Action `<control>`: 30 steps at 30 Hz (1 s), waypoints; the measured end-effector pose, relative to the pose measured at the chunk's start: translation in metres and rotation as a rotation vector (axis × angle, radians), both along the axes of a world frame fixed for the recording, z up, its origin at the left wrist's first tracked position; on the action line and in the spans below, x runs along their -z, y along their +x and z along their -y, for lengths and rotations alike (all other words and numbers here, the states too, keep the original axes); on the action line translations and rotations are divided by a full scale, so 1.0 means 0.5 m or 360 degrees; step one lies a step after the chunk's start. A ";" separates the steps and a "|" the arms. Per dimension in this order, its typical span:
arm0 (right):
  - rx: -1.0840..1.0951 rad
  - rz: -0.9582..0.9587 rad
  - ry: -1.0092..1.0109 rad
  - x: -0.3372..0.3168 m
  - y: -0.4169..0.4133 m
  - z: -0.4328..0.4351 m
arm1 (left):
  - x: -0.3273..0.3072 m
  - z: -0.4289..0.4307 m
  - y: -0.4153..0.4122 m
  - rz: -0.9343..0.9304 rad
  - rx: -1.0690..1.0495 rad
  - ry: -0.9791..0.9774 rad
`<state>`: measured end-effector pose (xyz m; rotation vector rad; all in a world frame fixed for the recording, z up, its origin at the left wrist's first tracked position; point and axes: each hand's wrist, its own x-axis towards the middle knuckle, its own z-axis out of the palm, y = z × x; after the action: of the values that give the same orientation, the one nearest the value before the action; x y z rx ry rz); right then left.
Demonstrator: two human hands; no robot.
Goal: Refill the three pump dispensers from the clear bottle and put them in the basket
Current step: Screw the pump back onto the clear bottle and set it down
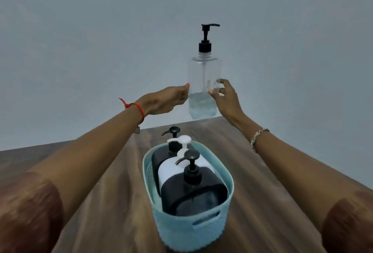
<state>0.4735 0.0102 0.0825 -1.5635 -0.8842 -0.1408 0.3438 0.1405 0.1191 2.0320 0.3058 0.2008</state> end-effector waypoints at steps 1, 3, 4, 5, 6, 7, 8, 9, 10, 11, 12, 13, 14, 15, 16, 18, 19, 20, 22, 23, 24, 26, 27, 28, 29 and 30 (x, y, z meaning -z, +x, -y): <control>0.0005 -0.0037 -0.0017 0.019 0.022 -0.018 | 0.011 -0.017 0.020 -0.0073 0.0007 0.0002; 0.0015 -0.0109 -0.0054 0.052 0.061 -0.051 | 0.032 -0.054 0.064 -0.0183 0.0032 -0.0038; 0.0015 -0.0148 -0.0071 0.065 0.076 -0.065 | 0.041 -0.069 0.082 -0.0216 0.0044 -0.0077; 0.0012 -0.0187 -0.0087 0.076 0.091 -0.077 | 0.052 -0.082 0.099 -0.0240 0.0057 -0.0116; 0.0005 -0.0217 -0.0108 0.086 0.105 -0.088 | 0.063 -0.094 0.116 -0.0263 0.0072 -0.0151; -0.0007 -0.0234 -0.0136 0.094 0.117 -0.096 | 0.074 -0.105 0.132 -0.0282 0.0092 -0.0182; -0.0023 -0.0247 -0.0168 0.102 0.128 -0.103 | 0.087 -0.114 0.145 -0.0302 0.0117 -0.0210; -0.0039 -0.0261 -0.0198 0.110 0.139 -0.108 | 0.101 -0.121 0.158 -0.0322 0.0148 -0.0231; -0.0052 -0.0280 -0.0218 0.118 0.148 -0.111 | 0.116 -0.128 0.169 -0.0341 0.0176 -0.0238; -0.0058 -0.0297 -0.0233 0.127 0.156 -0.113 | 0.130 -0.134 0.179 -0.0356 0.0194 -0.0235; -0.0058 -0.0309 -0.0249 0.136 0.162 -0.114 | 0.143 -0.138 0.188 -0.0365 0.0201 -0.0233; -0.0053 -0.0314 -0.0271 0.146 0.167 -0.113 | 0.156 -0.139 0.195 -0.0367 0.0207 -0.0239; -0.0050 -0.0314 -0.0296 0.155 0.171 -0.112 | 0.168 -0.141 0.201 -0.0358 0.0217 -0.0254; -0.0051 -0.0314 -0.0316 0.164 0.174 -0.111 | 0.181 -0.141 0.205 -0.0338 0.0234 -0.0274; -0.0056 -0.0317 -0.0328 0.172 0.176 -0.110 | 0.193 -0.140 0.208 -0.0313 0.0256 -0.0293; -0.0080 -0.0343 -0.0336 0.183 0.177 -0.107 | 0.211 -0.135 0.210 -0.0251 0.0299 -0.0332; -0.0095 -0.0368 -0.0324 0.187 0.177 -0.105 | 0.216 -0.132 0.210 -0.0230 0.0305 -0.0377; -0.0108 -0.0395 -0.0308 0.189 0.177 -0.104 | 0.218 -0.130 0.211 -0.0219 0.0306 -0.0440; -0.0123 -0.0425 -0.0303 0.192 0.179 -0.104 | 0.217 -0.125 0.209 -0.0230 0.0312 -0.0536; -0.0132 -0.0428 -0.0316 0.191 0.179 -0.103 | 0.217 -0.125 0.208 -0.0232 0.0300 -0.0545; -0.0144 -0.0420 -0.0337 0.190 0.177 -0.101 | 0.218 -0.126 0.207 -0.0221 0.0284 -0.0533; -0.0175 -0.0344 -0.0413 0.188 0.174 -0.099 | 0.222 -0.131 0.201 -0.0248 0.0263 -0.0449; -0.0185 -0.0307 -0.0468 0.189 0.173 -0.099 | 0.221 -0.134 0.195 -0.0301 0.0238 -0.0389; -0.0177 -0.0305 -0.0532 0.189 0.172 -0.098 | 0.218 -0.137 0.186 -0.0354 0.0197 -0.0342; -0.0158 -0.0333 -0.0597 0.189 0.168 -0.096 | 0.214 -0.139 0.174 -0.0367 0.0137 -0.0324; -0.0135 -0.0374 -0.0654 0.189 0.163 -0.092 | 0.209 -0.140 0.159 -0.0339 0.0073 -0.0336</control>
<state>0.5552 0.0565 -0.0118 -1.8719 -0.8239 0.2984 0.4231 0.2106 0.0145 1.8503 0.3960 -0.0753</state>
